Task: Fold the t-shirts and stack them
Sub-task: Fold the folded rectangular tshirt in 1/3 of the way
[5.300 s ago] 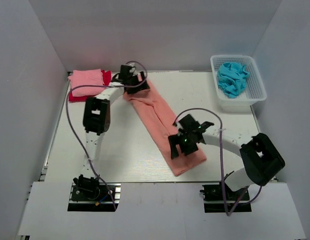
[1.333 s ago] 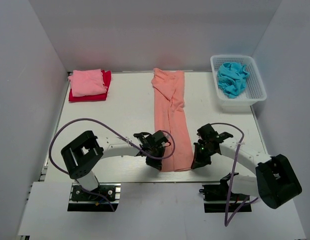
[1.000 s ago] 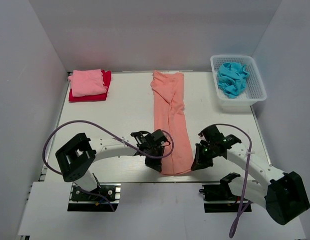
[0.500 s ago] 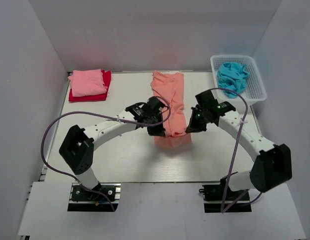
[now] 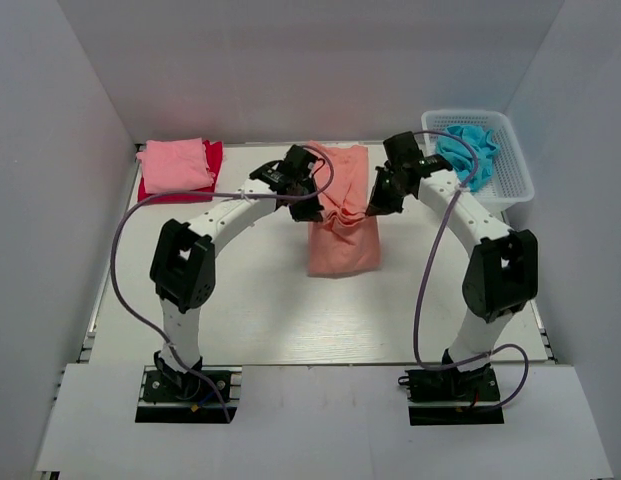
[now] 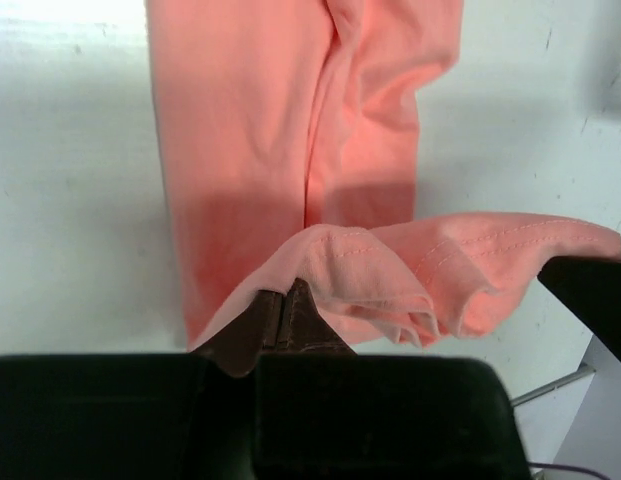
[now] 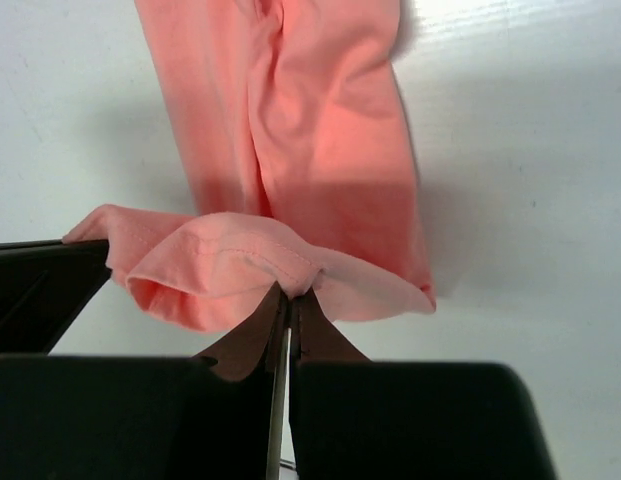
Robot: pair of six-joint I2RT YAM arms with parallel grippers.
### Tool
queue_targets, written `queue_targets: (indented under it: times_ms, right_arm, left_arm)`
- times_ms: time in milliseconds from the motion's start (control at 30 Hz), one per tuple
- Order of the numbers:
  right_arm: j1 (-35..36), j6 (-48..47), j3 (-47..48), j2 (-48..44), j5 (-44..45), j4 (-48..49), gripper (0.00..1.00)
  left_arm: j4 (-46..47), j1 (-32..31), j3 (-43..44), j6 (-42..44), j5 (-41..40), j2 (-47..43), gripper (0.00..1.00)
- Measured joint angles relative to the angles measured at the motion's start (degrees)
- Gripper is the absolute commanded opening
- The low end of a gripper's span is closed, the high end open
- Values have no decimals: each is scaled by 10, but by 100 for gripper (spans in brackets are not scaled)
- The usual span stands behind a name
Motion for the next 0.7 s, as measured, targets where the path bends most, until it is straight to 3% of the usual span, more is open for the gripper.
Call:
queue_targets:
  times_ms: [300, 600, 667, 700]
  right_arm:
    - [-30, -23, 115, 123, -9, -1, 0]
    - [-47, -32, 162, 222, -37, 6, 1]
    - [-50, -29, 164, 232, -39, 6, 28]
    - [-52, -27, 168, 236, -42, 5, 65]
  left_arm:
    - [0, 46, 106, 38, 45, 101, 0]
    - [4, 71, 118, 46, 60, 148, 0]
    - [10, 77, 120, 45, 61, 155, 3]
    - [12, 81, 123, 45, 62, 161, 12]
